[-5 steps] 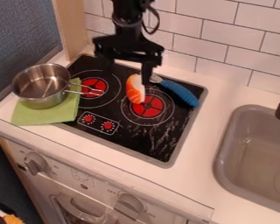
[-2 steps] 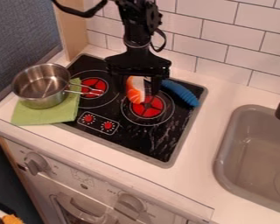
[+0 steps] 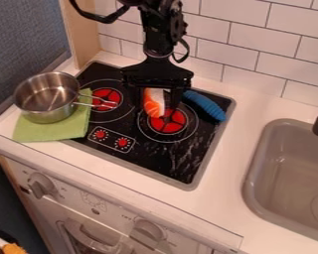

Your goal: Move the sushi to the lower right corner of the stove

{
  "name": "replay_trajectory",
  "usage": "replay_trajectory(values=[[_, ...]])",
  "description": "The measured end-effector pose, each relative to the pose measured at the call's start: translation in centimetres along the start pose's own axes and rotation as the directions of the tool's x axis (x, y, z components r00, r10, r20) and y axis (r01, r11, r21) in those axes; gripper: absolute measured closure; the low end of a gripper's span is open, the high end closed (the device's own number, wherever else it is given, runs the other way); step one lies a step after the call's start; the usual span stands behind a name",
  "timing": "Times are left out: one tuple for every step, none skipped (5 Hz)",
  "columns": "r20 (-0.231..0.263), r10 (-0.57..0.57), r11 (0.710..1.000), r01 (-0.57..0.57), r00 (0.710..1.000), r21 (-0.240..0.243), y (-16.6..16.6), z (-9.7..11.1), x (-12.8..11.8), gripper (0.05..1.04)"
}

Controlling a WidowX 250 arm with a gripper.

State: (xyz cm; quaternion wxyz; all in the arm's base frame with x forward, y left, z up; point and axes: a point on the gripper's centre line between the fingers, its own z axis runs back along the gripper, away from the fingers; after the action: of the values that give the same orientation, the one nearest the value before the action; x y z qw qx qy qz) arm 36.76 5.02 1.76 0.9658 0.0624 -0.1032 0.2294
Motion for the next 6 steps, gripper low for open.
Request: replay_trajectory(values=[[-0.017, -0.052, 0.997, 0.053, 0.999, 0.061, -0.9, -0.1, 0.3, 0.420], [-0.018, -0.062, 0.996, 0.063, 0.998, 0.063, -1.1, -0.1, 0.0, 0.445], [-0.028, -0.067, 0.996, 0.068, 0.997, 0.050, -1.0, -0.1, -0.6, 0.445], [-0.042, -0.087, 0.995, 0.089, 0.995, 0.037, -0.9, 0.2, -1.3, 0.445], [-0.003, -0.094, 0.996, 0.094, 0.996, -0.003, -1.1, 2.2, -1.0, 0.445], [0.022, -0.102, 0.994, 0.103, 0.995, -0.038, -0.9, 4.0, -1.1, 0.445]])
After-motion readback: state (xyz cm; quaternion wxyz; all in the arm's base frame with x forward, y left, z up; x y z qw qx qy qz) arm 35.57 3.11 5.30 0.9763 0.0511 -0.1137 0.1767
